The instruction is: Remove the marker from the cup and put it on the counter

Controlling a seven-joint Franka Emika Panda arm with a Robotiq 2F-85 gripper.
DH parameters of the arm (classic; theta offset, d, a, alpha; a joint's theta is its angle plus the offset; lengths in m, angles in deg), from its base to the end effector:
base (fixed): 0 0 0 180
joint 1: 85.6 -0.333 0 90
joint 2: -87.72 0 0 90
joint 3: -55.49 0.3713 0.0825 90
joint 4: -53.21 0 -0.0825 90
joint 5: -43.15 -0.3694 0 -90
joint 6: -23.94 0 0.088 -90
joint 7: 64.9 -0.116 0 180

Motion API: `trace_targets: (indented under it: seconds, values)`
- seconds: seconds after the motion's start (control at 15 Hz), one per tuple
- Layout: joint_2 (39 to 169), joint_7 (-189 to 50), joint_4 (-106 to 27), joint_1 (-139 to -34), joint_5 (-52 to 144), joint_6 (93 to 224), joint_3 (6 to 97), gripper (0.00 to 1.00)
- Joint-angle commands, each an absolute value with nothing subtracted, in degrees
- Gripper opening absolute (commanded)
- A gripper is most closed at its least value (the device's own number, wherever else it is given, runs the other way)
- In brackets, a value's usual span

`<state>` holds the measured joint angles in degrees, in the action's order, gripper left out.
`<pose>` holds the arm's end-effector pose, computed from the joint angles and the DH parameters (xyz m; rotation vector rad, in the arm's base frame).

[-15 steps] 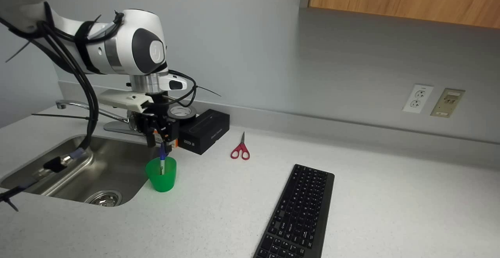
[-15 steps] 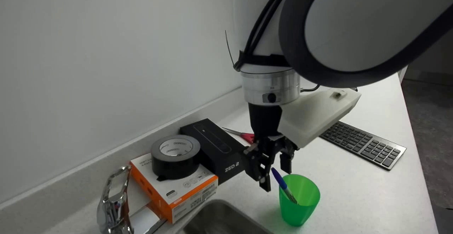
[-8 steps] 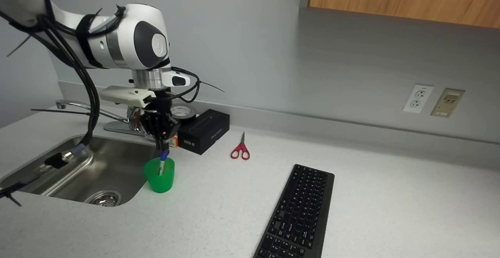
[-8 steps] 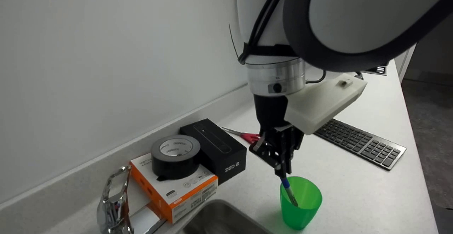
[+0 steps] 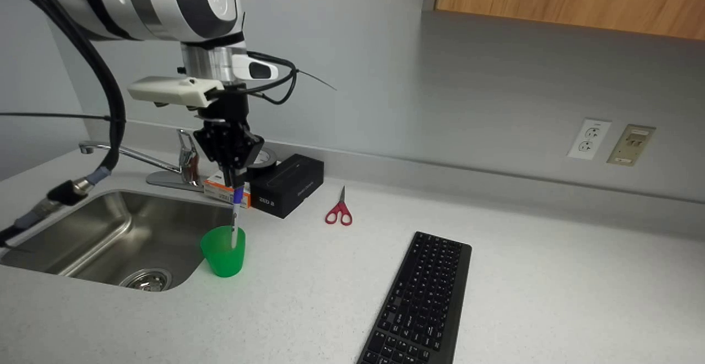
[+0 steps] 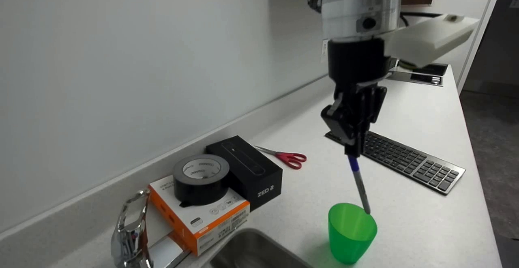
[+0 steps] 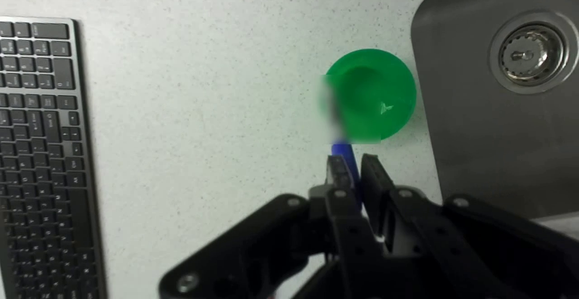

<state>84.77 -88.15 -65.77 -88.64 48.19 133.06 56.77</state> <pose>0.5040 0.0311 0.4946 2.9960 -0.4477 -0.1479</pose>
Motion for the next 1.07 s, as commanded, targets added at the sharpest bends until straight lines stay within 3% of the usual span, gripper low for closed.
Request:
trace_targets:
  seconds: [0.0,0.67,1.0]
  values:
    - [82.1,-85.0,-63.6,-85.8,47.7,128.0,55.0,0.03]
    - [112.2,-82.5,-44.2,-83.0,42.9,120.6,52.3,0.03]
    - [120.2,-84.9,-36.9,-84.4,43.9,119.9,51.5,0.03]
